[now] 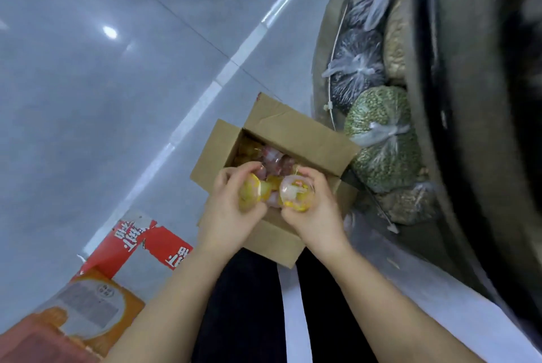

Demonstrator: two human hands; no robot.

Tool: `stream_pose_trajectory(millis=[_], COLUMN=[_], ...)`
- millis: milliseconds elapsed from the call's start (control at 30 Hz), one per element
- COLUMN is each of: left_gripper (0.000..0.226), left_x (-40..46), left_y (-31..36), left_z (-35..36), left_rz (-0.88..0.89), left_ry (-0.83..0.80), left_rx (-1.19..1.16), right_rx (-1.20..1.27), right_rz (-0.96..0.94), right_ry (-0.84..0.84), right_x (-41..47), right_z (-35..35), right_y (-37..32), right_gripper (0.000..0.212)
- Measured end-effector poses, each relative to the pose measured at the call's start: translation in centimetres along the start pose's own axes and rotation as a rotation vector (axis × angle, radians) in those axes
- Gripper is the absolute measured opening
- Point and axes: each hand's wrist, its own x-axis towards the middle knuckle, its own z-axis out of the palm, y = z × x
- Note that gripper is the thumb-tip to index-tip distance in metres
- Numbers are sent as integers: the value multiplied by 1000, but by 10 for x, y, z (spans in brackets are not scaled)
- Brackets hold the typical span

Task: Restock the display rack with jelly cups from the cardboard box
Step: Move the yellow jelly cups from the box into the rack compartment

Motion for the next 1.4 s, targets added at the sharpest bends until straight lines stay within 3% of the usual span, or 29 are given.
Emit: stream_pose_trajectory(millis=[233,333,467,700,800,933,1167,1300,1400], left_gripper=[58,56,51,56,54,54,58,60,50], left_x=[-81,-99,-119,-142,-145,-141,-117,-110,-105], left_y=[197,277,371,492,533,567,580,590,595], left_z=[-122,-147,-139,-80,-53,-20,4,13,16], left_rz=[360,670,997,1287,1359,1361,1260,1383,1538], left_ry=[88,106,69,-100,-137,-216,-326,-366,-365], left_rx=[82,107,71,86,105,197,622,858,972], right_rx=[205,228,181,70,68,14,-207,-386,-447], right_rz=[-230,-308,-419,-533,-520,-431,-337,-360,-354], right_ry=[65,197,388,826,927,915,772,705,663], right_x=[-145,-190,-236,-294,-300,-291,-266,-253,-247], right_z=[-120,-180,-257,-377,-421,-464,-486,-488,-488], right_y=[-186,-230,-252,-246,-236,-216,-197,-199,-199], right_gripper=[49,50,58,47,41,45,52,56,58])
